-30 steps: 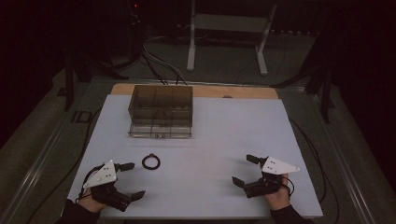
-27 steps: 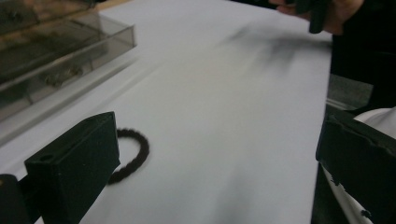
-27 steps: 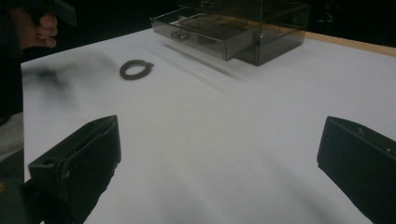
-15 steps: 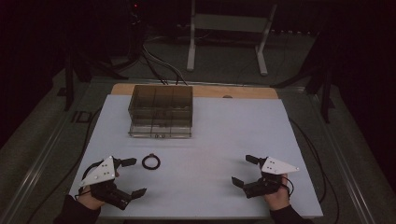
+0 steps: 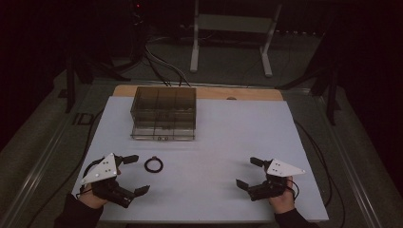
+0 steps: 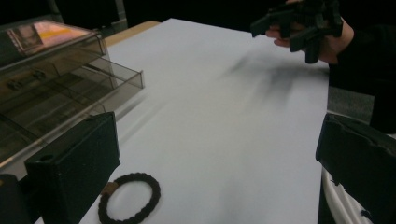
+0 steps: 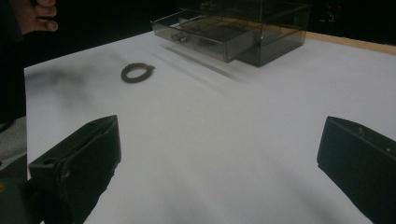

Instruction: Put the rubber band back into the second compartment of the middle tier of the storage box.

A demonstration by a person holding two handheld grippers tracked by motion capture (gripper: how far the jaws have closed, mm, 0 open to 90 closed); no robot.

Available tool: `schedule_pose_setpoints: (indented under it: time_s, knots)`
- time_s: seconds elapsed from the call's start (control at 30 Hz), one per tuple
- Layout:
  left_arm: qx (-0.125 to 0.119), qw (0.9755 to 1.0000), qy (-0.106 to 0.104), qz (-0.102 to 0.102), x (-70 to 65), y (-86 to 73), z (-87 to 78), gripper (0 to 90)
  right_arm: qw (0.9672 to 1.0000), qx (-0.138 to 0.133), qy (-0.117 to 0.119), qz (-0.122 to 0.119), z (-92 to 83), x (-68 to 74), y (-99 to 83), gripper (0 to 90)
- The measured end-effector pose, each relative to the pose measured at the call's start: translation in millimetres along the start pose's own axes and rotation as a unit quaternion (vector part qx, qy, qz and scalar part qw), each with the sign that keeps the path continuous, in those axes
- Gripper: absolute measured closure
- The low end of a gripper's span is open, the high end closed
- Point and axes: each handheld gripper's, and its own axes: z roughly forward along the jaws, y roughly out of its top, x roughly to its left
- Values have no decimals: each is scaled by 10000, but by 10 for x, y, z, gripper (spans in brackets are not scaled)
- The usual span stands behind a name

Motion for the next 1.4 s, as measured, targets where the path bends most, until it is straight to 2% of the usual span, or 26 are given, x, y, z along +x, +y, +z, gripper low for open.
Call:
schedule_pose_setpoints:
  time_s: [0.57,0.8,0.9,1.4]
  knots:
    - [-4,9996,207,-176,144,50,51,4,10000,-15,29,6,-1,5,2,0]
    - [8,9990,376,-237,203,59,89,4,10000,-14,36,9,-2,3,1,0]
    - [-23,9988,409,-275,235,47,109,4,10000,-16,43,34,-5,-1,0,0]
    - [172,9962,684,-510,392,-56,244,4,9999,-9,73,71,-5,-10,-3,0]
